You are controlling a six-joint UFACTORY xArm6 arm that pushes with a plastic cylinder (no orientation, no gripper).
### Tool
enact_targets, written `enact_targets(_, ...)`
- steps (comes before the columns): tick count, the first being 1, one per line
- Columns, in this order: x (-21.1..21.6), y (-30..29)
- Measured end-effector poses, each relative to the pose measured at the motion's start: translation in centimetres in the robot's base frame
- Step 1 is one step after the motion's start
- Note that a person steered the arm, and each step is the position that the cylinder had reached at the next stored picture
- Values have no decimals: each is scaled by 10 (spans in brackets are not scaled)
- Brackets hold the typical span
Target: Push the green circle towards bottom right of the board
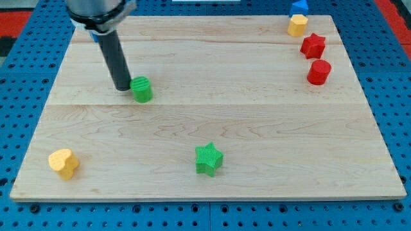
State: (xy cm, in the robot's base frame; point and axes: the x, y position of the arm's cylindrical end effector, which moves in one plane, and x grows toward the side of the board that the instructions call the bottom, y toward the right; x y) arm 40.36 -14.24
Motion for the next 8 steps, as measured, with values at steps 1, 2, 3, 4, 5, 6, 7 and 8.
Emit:
enact_targets(1, 17, 33)
enact_targets(2, 35, 70)
enact_targets(3, 35, 124)
enact_targets(4, 16, 141)
enact_targets(5, -4, 146)
enact_targets(6, 6, 180)
enact_targets(7, 6, 220)
enact_targets(8, -9, 232)
